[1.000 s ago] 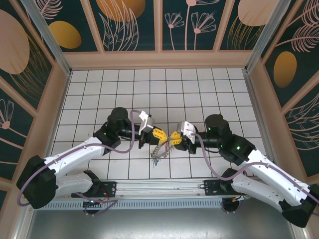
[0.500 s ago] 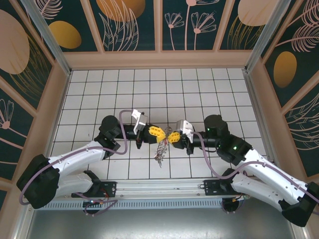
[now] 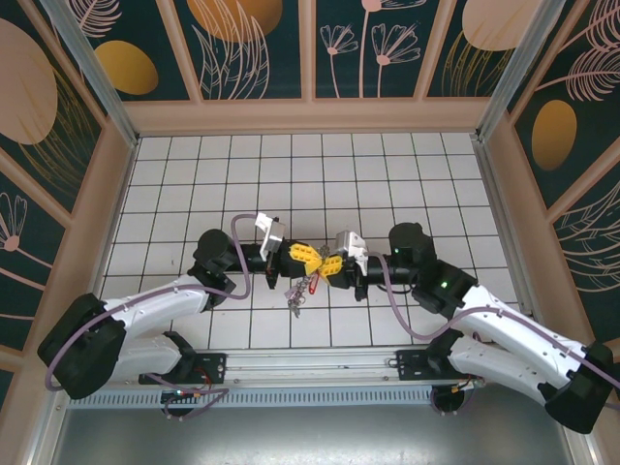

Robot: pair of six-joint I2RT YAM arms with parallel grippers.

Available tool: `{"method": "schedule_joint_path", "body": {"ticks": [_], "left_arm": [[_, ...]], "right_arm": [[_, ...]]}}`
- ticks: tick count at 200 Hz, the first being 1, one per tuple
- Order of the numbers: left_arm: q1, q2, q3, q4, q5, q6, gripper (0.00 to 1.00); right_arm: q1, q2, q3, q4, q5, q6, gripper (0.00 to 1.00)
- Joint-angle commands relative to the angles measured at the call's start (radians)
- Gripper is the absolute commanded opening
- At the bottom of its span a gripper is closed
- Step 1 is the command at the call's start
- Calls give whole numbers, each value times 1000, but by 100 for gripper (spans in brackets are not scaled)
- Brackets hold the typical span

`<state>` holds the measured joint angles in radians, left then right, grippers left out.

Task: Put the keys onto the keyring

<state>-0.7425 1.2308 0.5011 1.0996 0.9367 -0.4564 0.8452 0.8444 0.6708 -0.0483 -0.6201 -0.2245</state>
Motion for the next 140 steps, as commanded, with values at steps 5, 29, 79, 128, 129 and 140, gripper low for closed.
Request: {"method": "schedule_joint_path", "body": {"ticks": [5,29,79,128,129,140], "left_arm": [[-5,6,-2,107,-16,-34,0],[-5,-22,4,34,-19,14,0],[-5,-100,40,-178,-39,155,0],[-6,-86,47,-162,-37,142,0],[-6,-85,47,-161,-37,142,0],[-6,-83,47,-155,-37,133,0]], "right_arm": [[9,-11,-6,52,12,7,4],[9,-49,-2,-12,67,-15,13],[9,-171,-39,-81,76,-19,31],[12,-160,-85,-22,68,15,44],[12,-159,-86,-21,69,15,44],[14,-156,-97,2,79,21,45]]}}
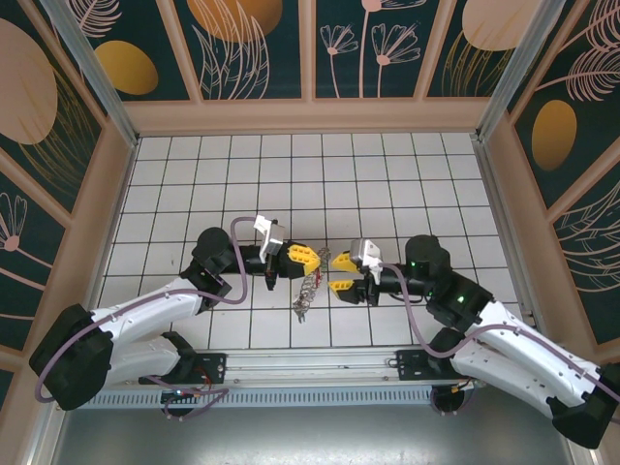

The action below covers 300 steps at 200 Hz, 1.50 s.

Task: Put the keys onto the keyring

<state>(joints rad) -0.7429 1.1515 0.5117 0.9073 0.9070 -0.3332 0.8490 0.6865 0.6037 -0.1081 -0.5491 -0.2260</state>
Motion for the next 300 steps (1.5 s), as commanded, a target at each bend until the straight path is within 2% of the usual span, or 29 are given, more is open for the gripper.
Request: {"method": "schedule_joint_path", "body": {"ticks": [1,23,42,69,99,131,141,163,182,236,300], "left_arm": [[-6,-3,36,38,-7,10,0],[-5,-1,33,47,-11,-4,0],[-5,1,29,48,-17,-8,0],[-5,7,20,71,-17,-23,0],[-5,14,22,77,-16,-28,0],[-4,27,24,94,-13,-37,0],[-4,29,22,99,-10,-40,0],[-5,22,23,86,-10,-30,0],[-4,10,31,38,-14,2,0],[-5,-10,47,-128,-26,106,0],[-5,-1,85,-325,42,265,0]], "right_arm": [[11,3,-31,64,9,22,45],[19,19,-59,136,36,44,45],[67,14,-120,260,123,85,46],[117,2,-153,310,290,82,49],[136,32,-148,346,308,79,48],[157,48,-151,375,340,61,36],[159,53,-150,375,345,59,25],[163,53,-147,349,349,51,7],[163,34,-137,304,360,46,1],[163,-57,-61,111,372,-2,0],[161,2,115,-116,367,-116,0]]}}
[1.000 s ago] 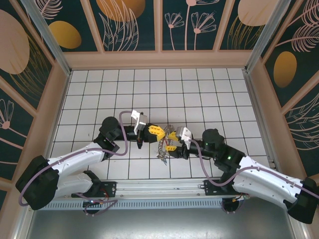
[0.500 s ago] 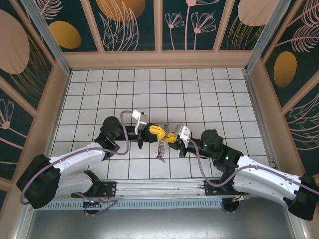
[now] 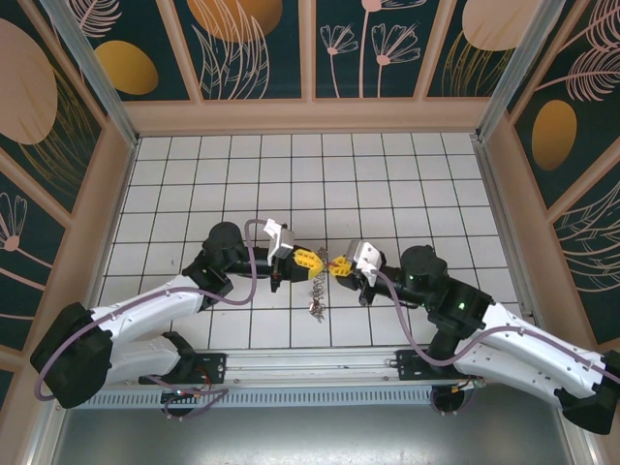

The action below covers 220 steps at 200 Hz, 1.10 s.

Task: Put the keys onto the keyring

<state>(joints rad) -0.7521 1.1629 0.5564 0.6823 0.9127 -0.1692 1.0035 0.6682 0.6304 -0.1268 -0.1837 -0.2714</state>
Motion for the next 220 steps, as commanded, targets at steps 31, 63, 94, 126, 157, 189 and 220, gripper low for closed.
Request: {"method": "schedule_joint_path", "body": {"ticks": [31,63,94,126,157,189,220], "left_arm": [[5,-8,72,-242,22,206,0],[5,-19,52,-274,-35,252,0],[4,-62,-8,-234,-138,236,0],[5,-81,-11,-259,-167,257,0],[4,-28,15,-246,-144,239,0],[4,23,38,-164,-122,180,0],[5,21,26,-64,-114,86,24]], "right_arm": [[6,92,206,-246,-7,-139,0],[7,175,331,-441,54,-198,0],[7,247,384,-577,129,-249,0],[26,319,447,-626,252,-314,0],[74,384,524,-579,403,-420,0],[89,471,621,-574,503,-595,0],[106,504,660,-566,594,-725,0]]}}
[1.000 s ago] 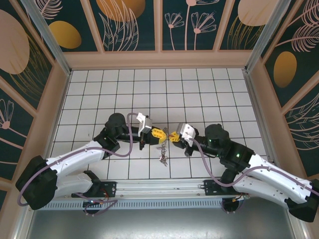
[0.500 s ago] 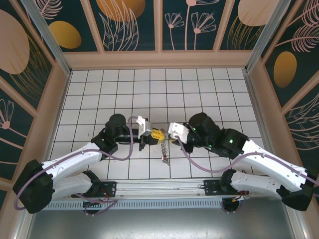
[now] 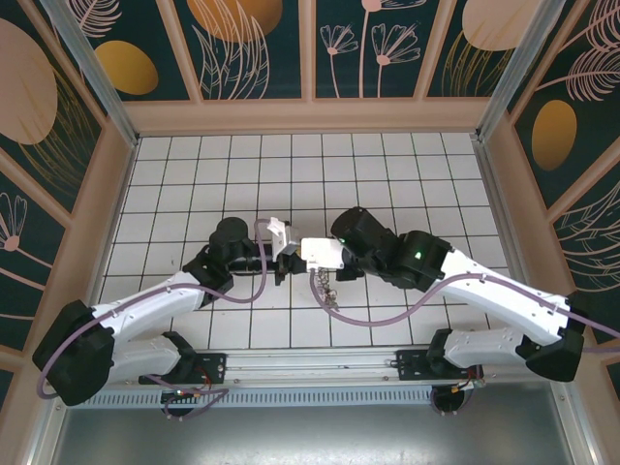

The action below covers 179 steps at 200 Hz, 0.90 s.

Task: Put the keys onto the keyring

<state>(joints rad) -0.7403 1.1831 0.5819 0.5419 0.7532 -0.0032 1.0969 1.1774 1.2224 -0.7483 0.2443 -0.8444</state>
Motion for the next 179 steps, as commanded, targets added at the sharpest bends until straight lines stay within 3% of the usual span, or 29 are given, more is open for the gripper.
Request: {"method": "schedule_joint_path", "body": {"ticks": [1,33,60,96,105,131,179], "left_arm": [[-7,-1,1,77,46,-80,24],[-6,-98,-79,95,-34,-105,44],[-6,-171,-194,251,-145,-208,74],[-6,-223,-188,148,-288,-190,80],[-6,-239,-191,120,-371,-202,98],[-5,-260,-206,94,-582,-245,99],[16,-280,-186,6,-805,-269,99]], "right_arm": [[14,-5,68,56,169,-157,0],[36,-29,50,84,244,-311,0],[38,-45,28,125,297,-405,0],[43,-51,46,130,328,-455,0],[43,-53,57,130,324,-453,0],[25,-63,103,119,283,-435,0],[-21,-65,125,126,197,-396,0]]}}
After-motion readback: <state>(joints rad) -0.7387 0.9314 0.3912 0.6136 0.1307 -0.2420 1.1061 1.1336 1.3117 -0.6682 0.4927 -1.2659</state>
